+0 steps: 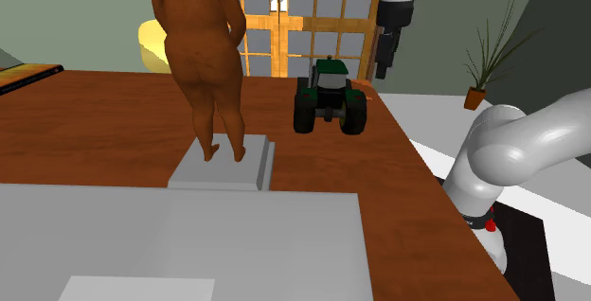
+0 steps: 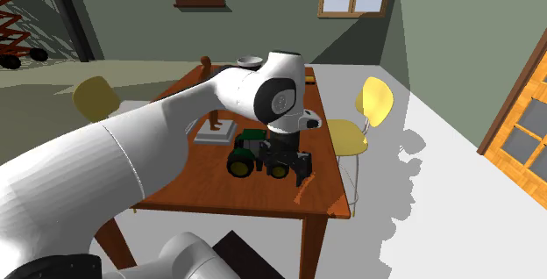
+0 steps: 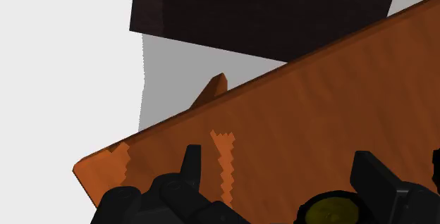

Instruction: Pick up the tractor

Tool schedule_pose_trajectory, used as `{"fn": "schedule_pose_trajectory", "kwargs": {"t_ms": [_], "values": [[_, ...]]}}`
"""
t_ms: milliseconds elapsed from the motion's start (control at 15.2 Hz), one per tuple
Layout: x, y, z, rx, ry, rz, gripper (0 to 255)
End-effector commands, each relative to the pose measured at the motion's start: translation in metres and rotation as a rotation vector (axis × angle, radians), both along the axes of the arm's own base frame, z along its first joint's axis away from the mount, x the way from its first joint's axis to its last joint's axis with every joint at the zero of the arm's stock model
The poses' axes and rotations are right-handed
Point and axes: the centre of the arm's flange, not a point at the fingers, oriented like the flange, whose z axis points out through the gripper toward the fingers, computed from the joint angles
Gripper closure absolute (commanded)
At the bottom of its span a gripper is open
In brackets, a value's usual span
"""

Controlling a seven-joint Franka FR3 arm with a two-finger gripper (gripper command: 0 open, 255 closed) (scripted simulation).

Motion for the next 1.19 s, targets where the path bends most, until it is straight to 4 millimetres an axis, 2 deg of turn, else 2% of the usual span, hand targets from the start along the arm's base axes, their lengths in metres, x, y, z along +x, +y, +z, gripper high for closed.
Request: {"fn": "schedule_pose_trajectory", "kwargs": {"t_ms": [0,990,1122], "values": [[0.000,0.000,0.000,0.000,0.000,0.000,0],[0.028,0.180,0.082,-0.017,0.006,-0.010,0],[0.028,0.181,0.077,-0.017,0.006,-0.010,0]]}}
